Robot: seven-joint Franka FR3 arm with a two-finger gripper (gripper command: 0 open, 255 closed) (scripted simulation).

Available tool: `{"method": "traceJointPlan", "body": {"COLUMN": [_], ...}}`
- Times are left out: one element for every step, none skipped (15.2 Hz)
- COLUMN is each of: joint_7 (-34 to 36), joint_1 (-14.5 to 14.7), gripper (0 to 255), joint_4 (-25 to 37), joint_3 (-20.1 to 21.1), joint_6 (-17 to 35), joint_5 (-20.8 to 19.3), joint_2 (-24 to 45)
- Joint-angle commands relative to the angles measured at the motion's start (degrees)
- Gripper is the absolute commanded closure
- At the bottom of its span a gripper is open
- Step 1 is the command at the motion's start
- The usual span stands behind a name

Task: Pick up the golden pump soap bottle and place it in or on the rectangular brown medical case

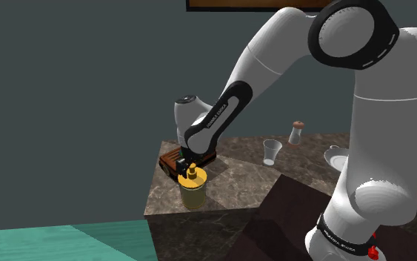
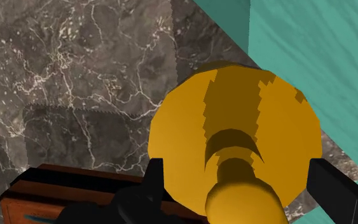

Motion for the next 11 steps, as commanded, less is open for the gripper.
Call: {"method": "traceJointPlan", "body": {"joint_7": [0.0,0.0,0.0,0.0,0.0,0.0,0.0,0.0,0.0,0.0,0.0], "joint_1": [0.0,0.0,0.0,0.0,0.0,0.0,0.0,0.0,0.0,0.0,0.0], "gripper": [0,0,0,0,0,255,255,255,255,255,255], "joint_4": [0.0,0.0,0.0,0.0,0.0,0.0,0.0,0.0,0.0,0.0,0.0], "joint_3": [0.0,0.0,0.0,0.0,0.0,0.0,0.0,0.0,0.0,0.0,0.0], "joint_6": [0.1,0.1,0.1,0.1,0.1,0.1,0.1,0.1,0.1,0.1,0.1], "joint_5": [0.0,0.0,0.0,0.0,0.0,0.0,0.0,0.0,0.0,0.0,0.0], "joint_2": [0.1,0.1,0.1,0.1,0.1,0.1,0.1,0.1,0.1,0.1,0.1]}}
